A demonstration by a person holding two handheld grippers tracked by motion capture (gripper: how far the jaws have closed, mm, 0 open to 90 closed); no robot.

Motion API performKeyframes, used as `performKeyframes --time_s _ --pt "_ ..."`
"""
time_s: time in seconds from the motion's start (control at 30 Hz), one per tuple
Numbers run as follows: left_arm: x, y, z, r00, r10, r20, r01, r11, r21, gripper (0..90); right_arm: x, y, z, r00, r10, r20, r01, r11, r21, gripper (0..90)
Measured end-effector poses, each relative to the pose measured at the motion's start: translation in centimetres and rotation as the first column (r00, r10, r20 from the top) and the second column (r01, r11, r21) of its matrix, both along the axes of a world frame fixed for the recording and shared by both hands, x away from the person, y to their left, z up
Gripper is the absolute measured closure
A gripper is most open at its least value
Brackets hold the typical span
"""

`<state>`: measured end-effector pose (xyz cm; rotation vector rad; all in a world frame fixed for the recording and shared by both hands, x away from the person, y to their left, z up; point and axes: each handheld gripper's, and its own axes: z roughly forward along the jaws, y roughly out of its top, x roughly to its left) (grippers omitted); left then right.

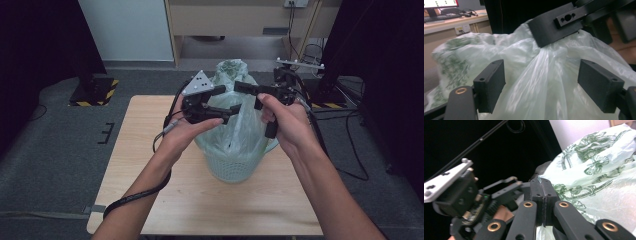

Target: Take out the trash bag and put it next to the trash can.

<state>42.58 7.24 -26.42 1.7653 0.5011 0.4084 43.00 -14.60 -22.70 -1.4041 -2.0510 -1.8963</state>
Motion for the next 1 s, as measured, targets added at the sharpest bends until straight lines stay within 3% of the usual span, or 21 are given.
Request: performKeyframes --time_s 0.17,0.27,0.33,0.53,0.6,0.77,0.9,1.0 --pt "0.3 -0.1 0.0 0.9999 0.013 -0.002 -0.013 0.9999 -0.008 24.2 -0.2 0.6 0.0 0.9985 0.040 -0.037 -0.038 0.9978 0.054 90.0" --pt "0.3 0.1 0.0 0.9998 0.017 0.009 -0.017 0.9998 0.001 33.9 -0.3 0.7 0.0 0.9962 0.062 -0.062 -0.057 0.9945 0.088 90.0" --pt "0.2 0.2 0.0 0.9997 0.021 0.012 -0.021 0.9997 0.011 42.5 -0.3 0.8 0.0 0.9956 0.066 -0.067 -0.060 0.9940 0.091 90.0" --pt "0.1 -0.1 0.3 0.9996 0.014 0.024 -0.016 0.9959 0.089 80.7 -0.3 1.0 -0.3 0.9967 0.067 -0.046 -0.064 0.9959 0.064 89.3" --pt "0.3 -0.1 0.5 0.9999 0.013 0.011 -0.014 0.9947 0.101 86.2 -0.4 0.9 -0.2 0.9980 0.058 -0.024 -0.057 0.9973 0.047 83.1" --pt "0.7 0.5 1.1 0.9998 0.021 -0.003 -0.020 0.9932 0.114 88.4 -0.8 -0.4 0.3 0.9984 0.001 0.056 -0.002 0.9999 0.016 62.4" --pt "1.0 0.9 1.7 0.9994 0.032 -0.009 -0.031 0.9930 0.114 88.7 -1.1 -1.4 0.2 0.9916 -0.042 0.122 0.044 0.9990 -0.011 44.3" --pt "1.2 1.0 2.1 0.9993 0.034 -0.016 -0.032 0.9947 0.098 88.8 -1.4 -1.4 -0.5 0.9847 -0.043 0.169 0.052 0.9972 -0.053 33.8"
